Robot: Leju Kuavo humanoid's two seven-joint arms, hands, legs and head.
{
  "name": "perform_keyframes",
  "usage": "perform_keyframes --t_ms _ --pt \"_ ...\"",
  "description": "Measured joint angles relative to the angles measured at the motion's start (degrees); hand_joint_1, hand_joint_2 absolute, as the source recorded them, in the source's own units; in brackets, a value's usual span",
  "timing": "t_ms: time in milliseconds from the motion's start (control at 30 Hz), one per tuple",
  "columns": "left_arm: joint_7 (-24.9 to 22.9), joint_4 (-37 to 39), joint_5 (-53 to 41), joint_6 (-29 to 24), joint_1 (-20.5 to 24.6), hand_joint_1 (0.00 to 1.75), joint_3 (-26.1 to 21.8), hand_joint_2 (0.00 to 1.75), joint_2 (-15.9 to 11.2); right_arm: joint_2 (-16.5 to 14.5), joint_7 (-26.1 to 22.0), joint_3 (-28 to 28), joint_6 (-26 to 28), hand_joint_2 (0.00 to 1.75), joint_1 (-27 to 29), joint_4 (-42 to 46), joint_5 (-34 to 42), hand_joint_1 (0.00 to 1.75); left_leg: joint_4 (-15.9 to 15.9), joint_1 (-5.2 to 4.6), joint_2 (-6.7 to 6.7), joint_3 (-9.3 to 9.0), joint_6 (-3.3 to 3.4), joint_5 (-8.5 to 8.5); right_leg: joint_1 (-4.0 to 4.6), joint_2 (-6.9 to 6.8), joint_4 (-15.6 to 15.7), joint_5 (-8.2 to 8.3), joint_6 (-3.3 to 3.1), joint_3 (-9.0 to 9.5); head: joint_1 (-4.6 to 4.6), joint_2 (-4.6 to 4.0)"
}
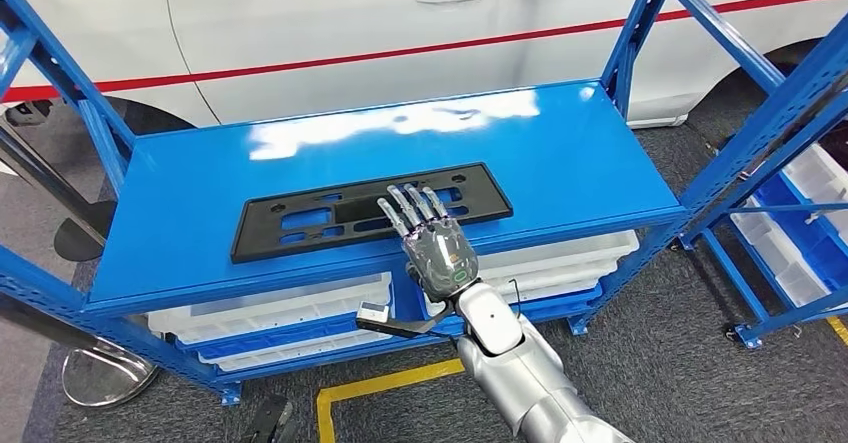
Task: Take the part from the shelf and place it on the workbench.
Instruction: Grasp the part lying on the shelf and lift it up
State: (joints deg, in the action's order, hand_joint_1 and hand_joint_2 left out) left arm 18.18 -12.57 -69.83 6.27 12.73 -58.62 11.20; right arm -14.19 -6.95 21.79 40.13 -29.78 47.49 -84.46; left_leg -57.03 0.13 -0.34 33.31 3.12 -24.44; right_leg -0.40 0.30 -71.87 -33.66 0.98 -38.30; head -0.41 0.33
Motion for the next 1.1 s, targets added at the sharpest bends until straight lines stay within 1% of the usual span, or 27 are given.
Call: perform_keyframes --t_ms 33,67,100,133,167,200,233,300,367,433,500,533,567,600,633,667,700,733,767,833,900,933,967,1000,1033,1067,1100 --pt "0.00 0.00 0.07 -0.07 -0.06 0.00 0.00 0.00 0.00 0.02 0.02 0.01 0.00 1.75 0.22 -0.04 0.05 0.00 -0.04 -0.02 -0.03 -0.20 -0.01 -0.27 -0.03 0.00 -2.01 -0.34 0.13 -1.87 -0.01 0.00" --pt "0.00 0.00 0.15 -0.15 -0.15 0.00 0.00 0.00 0.00 0.04 0.02 0.01 0.00 1.75 0.39 -0.06 0.11 0.00 -0.10 -0.02 -0.07 -0.49 -0.06 -0.60 -0.04 0.00 -2.24 0.44 0.19 -2.90 0.00 0.00" --pt "0.00 0.00 0.22 -0.24 -0.24 0.00 0.00 0.00 0.02 0.04 0.01 0.01 0.00 1.75 0.49 -0.07 0.18 0.00 -0.16 -0.02 -0.10 -0.88 -0.15 -0.95 -0.03 -0.01 -0.35 2.52 0.15 -2.82 -0.01 0.00" --pt "0.00 0.00 0.32 -0.34 -0.28 0.00 0.00 0.00 0.06 0.04 -0.07 0.01 0.00 1.75 0.52 -0.07 0.37 0.00 -0.21 -0.02 -0.12 -1.35 -0.26 -1.35 0.00 -0.01 3.41 5.52 -0.02 -1.68 0.00 0.00" --pt "0.01 0.01 0.46 -0.47 -0.31 0.00 0.00 0.00 0.11 0.05 -0.22 0.01 -0.01 1.75 0.53 -0.10 0.67 0.00 -0.27 -0.04 -0.13 -1.77 -0.42 -1.73 0.09 -0.01 7.16 7.94 -0.29 -0.47 -0.01 0.00" --pt "0.04 0.01 0.60 -0.58 -0.28 0.00 0.00 0.00 0.16 0.05 -0.48 0.00 -0.02 1.75 0.50 -0.15 1.07 0.00 -0.35 -0.07 -0.15 -1.99 -0.59 -2.03 0.28 -0.02 10.48 9.32 -0.58 0.48 0.02 0.00" --pt "0.13 0.02 0.71 -0.72 -0.24 0.00 0.00 0.00 0.20 0.05 -0.88 0.00 -0.02 1.75 0.54 -0.22 1.55 0.00 -0.39 -0.10 -0.15 -2.01 -0.86 -2.31 0.46 -0.01 12.50 10.16 -0.97 1.04 0.05 0.00" --pt "0.37 0.02 0.80 -0.90 -0.24 0.00 0.00 0.00 0.22 0.04 -1.67 0.00 -0.03 0.87 0.70 -0.38 2.34 0.00 -0.70 -0.20 -0.15 -1.93 -1.47 -2.49 0.68 0.03 13.39 9.86 -1.70 1.18 0.11 0.00" --pt "0.68 0.02 0.80 -1.01 -0.26 0.00 0.00 0.00 0.20 -0.06 -2.71 0.00 -0.02 0.00 0.78 -0.52 3.17 0.00 -1.47 -0.19 -0.09 -1.91 -2.07 -3.10 0.42 0.06 13.57 10.11 -2.33 1.78 0.13 0.00" --pt "1.03 0.02 0.81 -1.05 -0.11 0.00 0.01 0.00 0.18 -0.25 -4.05 0.00 -0.02 0.00 0.53 -0.94 3.91 0.00 -5.11 0.01 -0.02 -0.33 -2.63 -5.38 0.16 -0.01 13.78 10.05 -2.74 2.35 0.11 0.00" --pt "1.28 0.02 0.82 -1.05 -0.07 0.00 0.02 0.00 0.17 -0.36 -4.91 0.00 -0.02 0.00 0.35 -1.83 4.15 0.00 -11.96 0.26 0.01 3.19 -3.11 -8.52 0.17 -0.08 13.76 9.85 -3.00 2.49 0.10 0.00" --pt "1.33 0.02 0.81 -1.05 -0.13 0.00 0.03 0.00 0.17 -0.37 -5.07 0.00 -0.02 0.00 0.34 -2.32 4.15 0.00 -14.63 0.37 0.01 4.77 -3.21 -9.41 0.19 -0.10 13.71 9.76 -3.06 2.51 0.11 0.00" --pt "1.37 0.02 0.81 -1.05 -0.21 0.00 0.03 0.00 0.16 -0.37 -5.17 0.00 -0.02 0.00 0.35 -2.79 4.15 0.00 -15.80 0.46 0.01 5.70 -3.29 -9.40 0.20 -0.09 13.62 9.65 -3.09 2.52 0.10 0.00" --pt "1.39 0.02 0.81 -1.05 -0.26 0.00 0.04 0.00 0.16 -0.37 -5.29 0.00 -0.02 0.00 0.35 -3.13 4.15 0.00 -14.84 0.53 0.02 5.60 -3.32 -8.29 0.18 -0.05 13.48 9.54 -3.06 2.54 0.10 0.00" --pt "1.41 0.02 0.80 -1.05 -0.27 0.00 0.04 0.00 0.16 -0.38 -5.45 0.00 -0.02 0.00 0.33 -3.38 4.16 0.00 -12.17 0.58 0.03 4.65 -3.27 -6.39 0.17 0.00 13.33 9.41 -2.99 2.59 0.10 0.00" --pt "1.45 0.02 0.80 -1.07 -0.22 0.00 0.04 0.00 0.15 -0.40 -5.74 0.00 -0.02 0.00 0.30 -3.57 4.21 0.00 -8.30 0.60 0.05 3.14 -3.18 -4.18 0.16 0.03 13.20 9.28 -2.88 2.67 0.11 0.00" --pt "1.50 0.02 0.80 -1.09 -0.13 0.00 0.05 0.00 0.14 -0.42 -6.06 0.01 -0.02 0.00 0.25 -3.73 4.31 0.00 -4.89 0.52 0.07 1.81 -3.03 -2.82 0.20 0.04 13.11 9.20 -2.71 2.74 0.11 0.00" --pt "1.56 0.02 0.80 -1.11 -0.03 0.00 0.06 0.00 0.12 -0.44 -6.37 0.01 -0.02 0.00 0.18 -3.88 4.45 0.00 -2.46 0.39 0.07 0.88 -2.82 -2.16 0.23 0.02 13.06 9.17 -2.48 2.73 0.12 0.00" --pt "1.61 0.02 0.80 -1.13 0.02 0.00 0.07 0.00 0.10 -0.45 -6.67 0.02 -0.02 0.00 0.14 -4.02 4.63 0.00 -1.19 0.21 0.04 0.40 -2.56 -1.83 0.23 0.01 13.05 9.16 -2.16 2.69 0.11 0.00" --pt "1.67 0.02 0.80 -1.14 -0.02 0.00 0.09 0.00 0.09 -0.45 -6.96 0.03 -0.02 0.00 0.07 -4.22 4.87 0.00 -0.89 0.04 -0.07 0.23 -1.92 -1.47 0.23 -0.01 13.16 9.25 -1.38 2.66 0.11 0.00" --pt "1.71 0.02 0.80 -1.14 -0.09 0.00 0.11 0.00 0.08 -0.45 -7.03 0.03 -0.01 0.00 0.00 -4.32 4.97 0.00 -0.39 0.28 -0.01 -0.09 -1.24 -0.69 0.19 -0.02 12.26 8.43 -0.71 2.39 0.13 0.00" --pt "1.72 0.02 0.80 -1.14 -0.04 0.00 0.12 0.00 0.08 -0.44 -7.04 0.04 -0.01 0.00 -0.07 -4.33 4.97 0.00 -0.13 0.42 0.05 -0.20 -0.97 -0.47 0.17 -0.02 10.45 7.17 -0.47 1.60 0.13 0.00" --pt "1.73 0.02 0.80 -1.14 0.00 0.00 0.13 0.00 0.08 -0.43 -7.00 0.04 -0.01 0.00 -0.10 -4.37 4.90 0.00 -0.03 0.45 0.12 -0.24 -0.80 -0.39 0.08 -0.04 7.42 5.38 -0.31 0.22 0.15 0.00" --pt "1.74 0.02 0.80 -1.14 0.01 0.00 0.14 0.00 0.08 -0.39 -6.92 0.04 -0.01 0.00 -0.09 -4.44 4.69 0.00 -0.03 0.42 0.14 -0.19 -0.68 -0.38 0.06 -0.05 3.55 3.45 -0.17 -1.60 0.15 0.00" --pt "1.75 0.02 0.80 -1.14 0.00 0.00 0.14 0.00 0.07 -0.33 -6.84 0.05 -0.02 0.00 0.01 -4.52 4.42 0.00 -0.06 0.39 0.15 -0.15 -0.64 -0.40 0.02 -0.05 -0.04 2.03 -0.06 -3.28 0.15 0.00" --pt "1.77 0.02 0.80 -1.14 -0.03 0.00 0.16 0.00 0.07 -0.25 -6.76 0.09 -0.02 0.00 0.13 -4.61 4.15 0.00 -0.10 0.36 0.14 -0.13 -0.62 -0.42 0.00 -0.06 -2.31 1.51 0.02 -4.32 0.16 0.00" --pt "1.81 0.02 0.80 -1.13 -0.07 0.00 0.19 0.00 0.06 -0.17 -6.72 0.17 -0.02 0.00 0.23 -4.67 3.96 0.00 -0.15 0.36 0.11 -0.13 -0.61 -0.45 -0.02 -0.06 -2.36 2.16 0.03 -4.29 0.15 0.00"
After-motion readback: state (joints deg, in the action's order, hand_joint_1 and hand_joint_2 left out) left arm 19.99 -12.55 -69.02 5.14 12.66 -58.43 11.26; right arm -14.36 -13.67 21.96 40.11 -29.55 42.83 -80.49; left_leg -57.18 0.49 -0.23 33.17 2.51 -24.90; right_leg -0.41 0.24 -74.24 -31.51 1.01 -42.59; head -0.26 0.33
